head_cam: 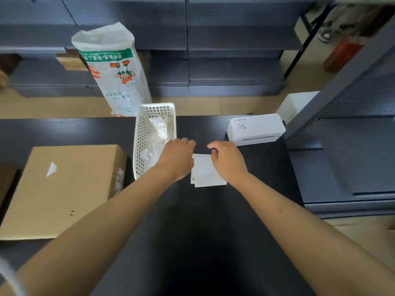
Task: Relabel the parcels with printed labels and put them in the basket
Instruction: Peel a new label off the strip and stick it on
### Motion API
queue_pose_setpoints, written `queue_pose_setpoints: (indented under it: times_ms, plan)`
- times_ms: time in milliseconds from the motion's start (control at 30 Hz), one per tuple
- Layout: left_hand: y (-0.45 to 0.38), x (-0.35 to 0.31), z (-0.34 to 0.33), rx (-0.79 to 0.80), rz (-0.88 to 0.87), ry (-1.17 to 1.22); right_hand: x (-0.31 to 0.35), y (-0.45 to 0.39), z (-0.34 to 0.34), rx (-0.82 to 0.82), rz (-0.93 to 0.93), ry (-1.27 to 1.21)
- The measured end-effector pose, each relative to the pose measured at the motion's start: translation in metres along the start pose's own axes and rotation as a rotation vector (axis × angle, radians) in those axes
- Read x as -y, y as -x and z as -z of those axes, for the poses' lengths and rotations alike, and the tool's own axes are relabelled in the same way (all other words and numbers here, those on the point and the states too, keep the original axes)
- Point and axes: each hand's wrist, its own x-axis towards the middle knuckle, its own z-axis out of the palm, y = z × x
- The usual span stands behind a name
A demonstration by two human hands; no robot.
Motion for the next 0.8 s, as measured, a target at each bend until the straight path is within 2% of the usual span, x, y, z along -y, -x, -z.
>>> queue_pose_setpoints:
  times_ms: [267, 400, 500, 633, 800]
  plan:
    - [-0.001, -0.026, -0.032, 0.117, 0.038, 0.039, -0.036, 0.009, -0.010, 0.154, 0.013, 0.068]
    - [-0.002, -0.029, -0.048, 0.160, 0.041, 0.042, -0.043, 0.010, -0.024, 0.218, 0.092, 0.208]
    - [-0.001, -0.031, -0.060, 0.177, 0.044, 0.065, -0.050, 0.014, -0.032, 0.186, 0.117, 0.275]
    - [0.001, -0.032, -0.069, 0.109, 0.046, 0.089, -0.057, 0.018, -0.037, 0.142, 0.155, 0.313]
    - [0.002, -0.033, -0.066, 0.000, 0.071, 0.132, -0.064, 0.028, -0.035, 0.062, 0.168, 0.160]
